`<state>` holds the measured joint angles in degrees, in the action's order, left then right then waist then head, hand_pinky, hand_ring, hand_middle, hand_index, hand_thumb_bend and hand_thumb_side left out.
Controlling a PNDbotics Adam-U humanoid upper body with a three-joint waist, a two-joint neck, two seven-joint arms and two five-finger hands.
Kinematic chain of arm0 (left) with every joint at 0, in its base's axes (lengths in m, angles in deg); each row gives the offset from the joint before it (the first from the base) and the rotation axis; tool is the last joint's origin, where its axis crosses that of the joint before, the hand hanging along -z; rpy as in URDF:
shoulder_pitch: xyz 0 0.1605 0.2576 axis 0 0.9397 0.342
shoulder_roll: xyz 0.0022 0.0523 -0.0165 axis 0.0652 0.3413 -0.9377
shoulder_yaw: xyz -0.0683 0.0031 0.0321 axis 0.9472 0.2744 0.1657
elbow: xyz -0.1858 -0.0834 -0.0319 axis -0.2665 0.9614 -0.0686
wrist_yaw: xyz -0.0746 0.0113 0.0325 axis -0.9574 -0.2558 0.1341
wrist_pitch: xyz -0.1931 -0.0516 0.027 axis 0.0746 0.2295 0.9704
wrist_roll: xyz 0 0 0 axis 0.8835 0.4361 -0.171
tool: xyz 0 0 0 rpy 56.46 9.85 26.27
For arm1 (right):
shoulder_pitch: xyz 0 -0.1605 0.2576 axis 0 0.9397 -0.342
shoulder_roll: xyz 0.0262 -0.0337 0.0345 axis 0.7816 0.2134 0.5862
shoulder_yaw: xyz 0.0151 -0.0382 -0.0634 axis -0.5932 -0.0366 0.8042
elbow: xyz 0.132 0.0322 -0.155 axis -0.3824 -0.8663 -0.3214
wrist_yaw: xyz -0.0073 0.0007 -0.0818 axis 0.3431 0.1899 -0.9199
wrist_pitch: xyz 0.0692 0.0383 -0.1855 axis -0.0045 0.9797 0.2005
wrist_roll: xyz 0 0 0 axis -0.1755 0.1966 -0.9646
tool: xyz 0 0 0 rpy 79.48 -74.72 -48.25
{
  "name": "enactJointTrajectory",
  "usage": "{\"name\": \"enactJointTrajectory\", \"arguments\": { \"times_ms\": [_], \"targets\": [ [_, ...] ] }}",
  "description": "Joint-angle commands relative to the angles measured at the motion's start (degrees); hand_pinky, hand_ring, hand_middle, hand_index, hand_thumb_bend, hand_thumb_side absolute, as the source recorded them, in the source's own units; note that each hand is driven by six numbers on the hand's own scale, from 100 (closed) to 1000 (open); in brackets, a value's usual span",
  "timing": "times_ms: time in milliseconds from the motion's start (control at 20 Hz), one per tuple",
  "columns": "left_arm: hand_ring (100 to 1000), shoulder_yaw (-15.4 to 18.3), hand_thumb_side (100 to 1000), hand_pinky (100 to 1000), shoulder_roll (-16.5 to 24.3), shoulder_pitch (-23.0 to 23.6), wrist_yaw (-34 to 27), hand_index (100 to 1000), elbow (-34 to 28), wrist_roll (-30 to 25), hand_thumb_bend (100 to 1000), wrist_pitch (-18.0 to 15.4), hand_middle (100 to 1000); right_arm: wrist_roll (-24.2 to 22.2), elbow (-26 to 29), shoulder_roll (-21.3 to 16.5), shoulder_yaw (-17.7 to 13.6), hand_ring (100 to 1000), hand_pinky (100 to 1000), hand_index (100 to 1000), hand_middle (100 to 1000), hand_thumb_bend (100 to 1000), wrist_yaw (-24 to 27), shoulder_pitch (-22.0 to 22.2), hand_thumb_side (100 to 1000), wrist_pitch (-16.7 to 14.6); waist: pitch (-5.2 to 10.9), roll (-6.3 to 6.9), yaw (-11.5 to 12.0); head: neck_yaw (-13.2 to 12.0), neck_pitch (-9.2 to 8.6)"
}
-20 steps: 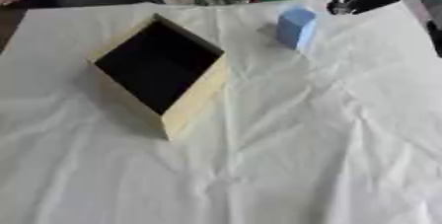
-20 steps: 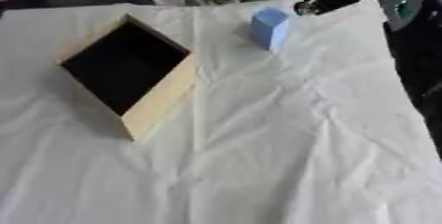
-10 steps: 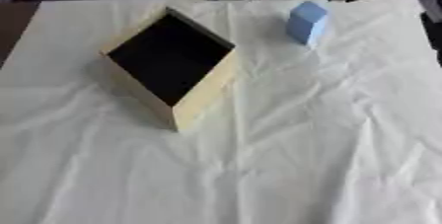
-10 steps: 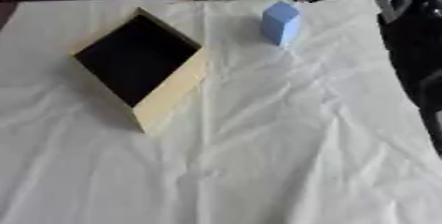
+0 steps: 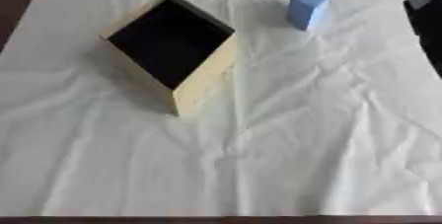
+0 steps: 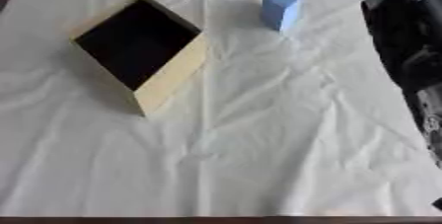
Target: Pick up objects on the table and place them in the box.
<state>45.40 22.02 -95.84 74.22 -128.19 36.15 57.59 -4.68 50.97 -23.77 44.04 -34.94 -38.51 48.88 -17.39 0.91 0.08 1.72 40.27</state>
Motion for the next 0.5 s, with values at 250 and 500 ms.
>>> {"name": "enactJointTrajectory", "arguments": {
  "times_ms": [250,500],
  "targets": [
    [629,0.38,126,682,0.77,-0.25,-0.45,758,-0.81,-0.31,330,-0.02,642,1.27,-0.47,-0.17,0.38,910,897,982,909,194,-2.30,-1.40,830,1.42,1.35,-0.42,-0.01,0.21,-0.28],
    [628,0.48,125,682,0.75,-0.21,-0.46,755,-0.75,-0.42,327,-0.03,641,1.95,-1.45,0.25,0.10,912,899,990,901,197,-3.90,-1.50,883,3.20,1.20,-0.56,0.21,0.26,-1.10]
  ]
}}
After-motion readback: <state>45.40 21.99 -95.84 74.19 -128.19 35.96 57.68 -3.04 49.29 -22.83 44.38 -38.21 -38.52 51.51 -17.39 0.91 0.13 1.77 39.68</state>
